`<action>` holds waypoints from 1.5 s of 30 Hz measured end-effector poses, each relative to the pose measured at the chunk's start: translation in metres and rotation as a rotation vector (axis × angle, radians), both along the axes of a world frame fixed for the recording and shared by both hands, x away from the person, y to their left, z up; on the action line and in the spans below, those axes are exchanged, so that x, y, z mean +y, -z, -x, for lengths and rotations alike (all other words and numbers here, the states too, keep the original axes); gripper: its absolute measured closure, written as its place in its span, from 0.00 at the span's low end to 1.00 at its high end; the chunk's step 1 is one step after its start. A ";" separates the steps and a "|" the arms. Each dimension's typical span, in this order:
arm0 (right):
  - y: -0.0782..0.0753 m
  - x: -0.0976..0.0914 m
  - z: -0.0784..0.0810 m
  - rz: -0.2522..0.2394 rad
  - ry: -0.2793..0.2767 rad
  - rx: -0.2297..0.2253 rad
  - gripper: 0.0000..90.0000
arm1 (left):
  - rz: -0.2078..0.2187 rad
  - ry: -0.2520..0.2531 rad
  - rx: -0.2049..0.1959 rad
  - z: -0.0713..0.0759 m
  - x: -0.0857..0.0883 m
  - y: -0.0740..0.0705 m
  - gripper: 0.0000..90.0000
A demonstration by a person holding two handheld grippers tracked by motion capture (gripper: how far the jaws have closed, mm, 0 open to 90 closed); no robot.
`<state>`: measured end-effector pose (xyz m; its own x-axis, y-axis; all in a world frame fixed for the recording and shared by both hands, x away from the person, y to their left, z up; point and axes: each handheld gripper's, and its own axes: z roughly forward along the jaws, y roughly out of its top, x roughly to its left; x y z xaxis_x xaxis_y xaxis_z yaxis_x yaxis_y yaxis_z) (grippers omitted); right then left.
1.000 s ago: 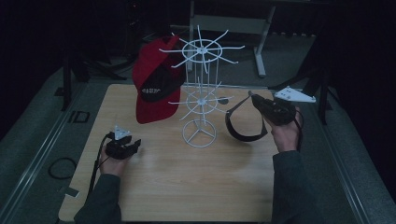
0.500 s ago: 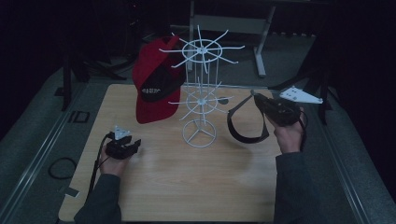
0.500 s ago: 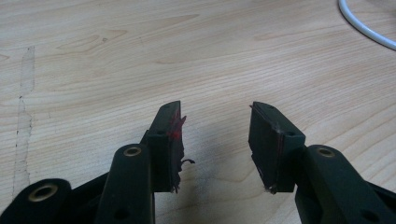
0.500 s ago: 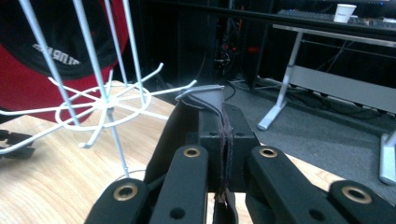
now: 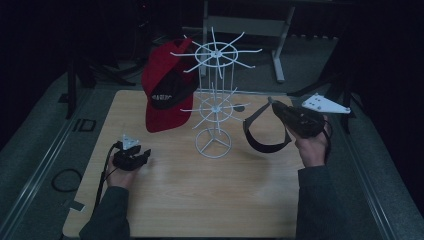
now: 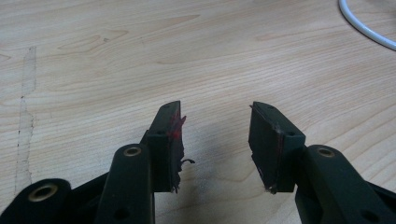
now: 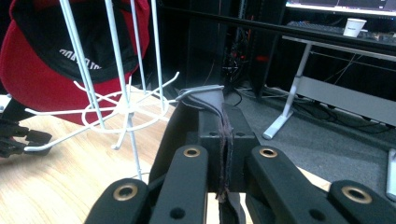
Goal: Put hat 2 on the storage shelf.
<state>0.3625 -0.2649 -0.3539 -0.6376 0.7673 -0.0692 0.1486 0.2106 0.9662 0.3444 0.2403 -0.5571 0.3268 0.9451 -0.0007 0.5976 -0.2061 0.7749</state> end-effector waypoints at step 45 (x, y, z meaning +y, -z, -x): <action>-0.044 0.013 0.030 -0.019 -0.184 -0.052 0.98 | -0.002 0.004 -0.001 0.000 0.000 0.000 0.61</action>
